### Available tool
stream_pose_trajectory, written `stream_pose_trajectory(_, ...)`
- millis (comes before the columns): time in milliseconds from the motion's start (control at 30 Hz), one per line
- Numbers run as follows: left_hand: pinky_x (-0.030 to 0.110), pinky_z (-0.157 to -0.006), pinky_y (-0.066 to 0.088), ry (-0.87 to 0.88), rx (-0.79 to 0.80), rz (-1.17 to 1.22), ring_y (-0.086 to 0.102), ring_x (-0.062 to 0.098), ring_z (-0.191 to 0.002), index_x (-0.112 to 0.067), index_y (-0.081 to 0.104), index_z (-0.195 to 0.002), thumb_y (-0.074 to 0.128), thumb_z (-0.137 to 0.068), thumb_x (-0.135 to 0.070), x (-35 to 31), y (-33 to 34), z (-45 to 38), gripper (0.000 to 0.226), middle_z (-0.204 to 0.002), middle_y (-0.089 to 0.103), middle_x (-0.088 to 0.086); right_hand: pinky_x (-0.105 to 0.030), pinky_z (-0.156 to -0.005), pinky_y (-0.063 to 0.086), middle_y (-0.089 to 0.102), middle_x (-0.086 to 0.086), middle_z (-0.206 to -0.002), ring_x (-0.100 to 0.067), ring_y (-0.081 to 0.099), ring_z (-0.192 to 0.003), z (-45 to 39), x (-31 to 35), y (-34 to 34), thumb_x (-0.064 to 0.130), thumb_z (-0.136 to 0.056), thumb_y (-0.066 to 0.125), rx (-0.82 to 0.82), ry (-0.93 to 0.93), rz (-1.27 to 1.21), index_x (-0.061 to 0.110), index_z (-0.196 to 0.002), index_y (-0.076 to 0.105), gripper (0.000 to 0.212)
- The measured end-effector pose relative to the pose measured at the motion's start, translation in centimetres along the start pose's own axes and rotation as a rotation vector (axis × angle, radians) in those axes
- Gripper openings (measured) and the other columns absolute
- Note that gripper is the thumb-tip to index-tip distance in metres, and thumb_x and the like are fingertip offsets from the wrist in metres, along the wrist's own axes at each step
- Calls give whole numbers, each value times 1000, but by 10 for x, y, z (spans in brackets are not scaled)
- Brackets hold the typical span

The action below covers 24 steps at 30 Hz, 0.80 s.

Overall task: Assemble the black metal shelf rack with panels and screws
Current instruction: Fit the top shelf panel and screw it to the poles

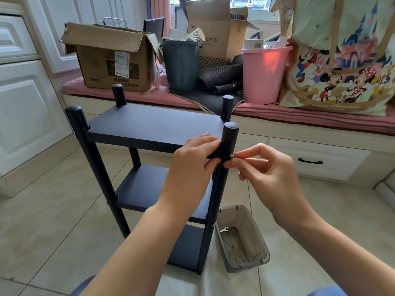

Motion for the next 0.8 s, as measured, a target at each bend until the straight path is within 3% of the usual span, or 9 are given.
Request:
stream_pose_trajectory(100, 10, -106, 20, -2, 4, 22, 64, 28, -118, -7, 72, -120, 79, -80, 1, 1, 0, -1, 41, -119, 72, 8, -18, -64, 53, 77, 0, -78, -9, 72, -72, -2, -1, 0, 5, -87, 70, -7, 2, -8, 8, -87, 67, 5)
stream_pose_trajectory(267, 17, -105, 30, 0, 21, -1, 64, 28, -118, -8, 72, -120, 80, -80, -1, 0, 1, 0, 41, -119, 73, 7, -19, -65, 54, 77, 0, -78, -10, 72, -73, -3, -1, 2, 5, -88, 70, 0, -2, 3, 8, -89, 67, 4)
stream_pose_trajectory(400, 10, -106, 18, 5, 9, 17, 64, 28, -117, -7, 72, -119, 80, -80, 1, 1, 0, 0, 41, -118, 73, 8, -18, -64, 54, 77, -1, -78, -11, 72, -72, -3, -1, 2, 7, -87, 71, 7, 7, -12, 9, -89, 67, 5)
stream_pose_trajectory(667, 12, -106, 25, 2, 17, 31, 64, 28, -119, -7, 71, -121, 79, -81, 0, 1, 1, -1, 41, -120, 72, 7, -24, -66, 57, 76, -1, -77, -17, 74, -75, -5, -3, -3, 12, -82, 77, -29, 5, 14, 11, -85, 71, 7)
stream_pose_trajectory(800, 25, -106, 35, 1, 26, 27, 63, 26, -122, -10, 71, -123, 78, -83, -3, 1, 2, 0, 41, -122, 71, 5, -21, -67, 57, 76, 0, -78, -16, 74, -75, -5, -2, -4, 14, -80, 78, -27, -7, 27, 13, -85, 72, 8)
Point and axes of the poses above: each hand's wrist, its own z-axis away from the middle knuckle, its own y-axis out of the palm, x = y × z, the point moved 8 cm from there along -z, towards the middle knuckle
